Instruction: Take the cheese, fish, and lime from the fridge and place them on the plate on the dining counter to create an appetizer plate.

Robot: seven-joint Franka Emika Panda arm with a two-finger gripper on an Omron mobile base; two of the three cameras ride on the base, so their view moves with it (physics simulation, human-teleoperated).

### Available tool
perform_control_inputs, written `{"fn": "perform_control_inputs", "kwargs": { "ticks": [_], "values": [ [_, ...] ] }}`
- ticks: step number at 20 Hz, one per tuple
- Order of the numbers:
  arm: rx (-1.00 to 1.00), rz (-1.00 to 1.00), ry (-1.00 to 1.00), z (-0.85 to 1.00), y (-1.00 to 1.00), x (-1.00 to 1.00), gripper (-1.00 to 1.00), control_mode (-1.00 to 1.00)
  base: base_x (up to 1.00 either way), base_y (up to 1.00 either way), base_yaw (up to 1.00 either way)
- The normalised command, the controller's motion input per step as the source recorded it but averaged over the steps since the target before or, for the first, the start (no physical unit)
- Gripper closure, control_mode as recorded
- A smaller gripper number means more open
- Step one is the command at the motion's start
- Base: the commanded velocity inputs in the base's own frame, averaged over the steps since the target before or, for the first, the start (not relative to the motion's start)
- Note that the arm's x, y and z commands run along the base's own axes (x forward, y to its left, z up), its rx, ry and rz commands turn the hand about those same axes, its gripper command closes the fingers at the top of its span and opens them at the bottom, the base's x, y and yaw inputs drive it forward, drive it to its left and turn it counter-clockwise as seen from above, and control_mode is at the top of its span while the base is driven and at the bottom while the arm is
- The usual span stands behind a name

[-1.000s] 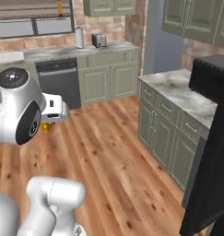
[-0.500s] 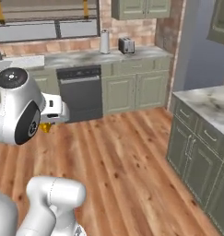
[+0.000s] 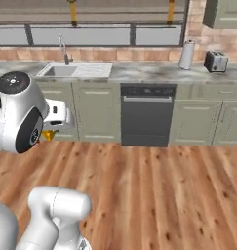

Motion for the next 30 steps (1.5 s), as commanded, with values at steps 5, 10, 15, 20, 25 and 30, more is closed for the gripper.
{"fn": "perform_control_inputs", "kwargs": {
  "ticks": [5, 10, 15, 20, 25, 30],
  "values": [
    [0.0, 0.0, 0.0, 0.0, 0.0, 0.0, 1.0, 1.0, 1.0, 0.08, 0.64],
    [0.0, 0.0, 0.0, 0.0, 0.0, 0.0, 1.0, 1.0, 1.0, 0.02, 0.64],
    [0.0, 0.0, 0.0, 0.0, 0.0, 0.0, 1.0, 1.0, 1.0, 0.0, 0.66],
    [0.0, 0.0, 0.0, 0.0, 0.0, 0.0, 1.0, 1.0, 1.0, 0.02, 0.66],
    [0.0, 0.0, 0.0, 0.0, 0.0, 0.0, 1.0, 1.0, 1.0, 0.2, 0.62],
    [0.0, 0.0, 0.0, 0.0, 0.0, 0.0, 1.0, 1.0, 1.0, 0.41, 0.56]
  ]
}}
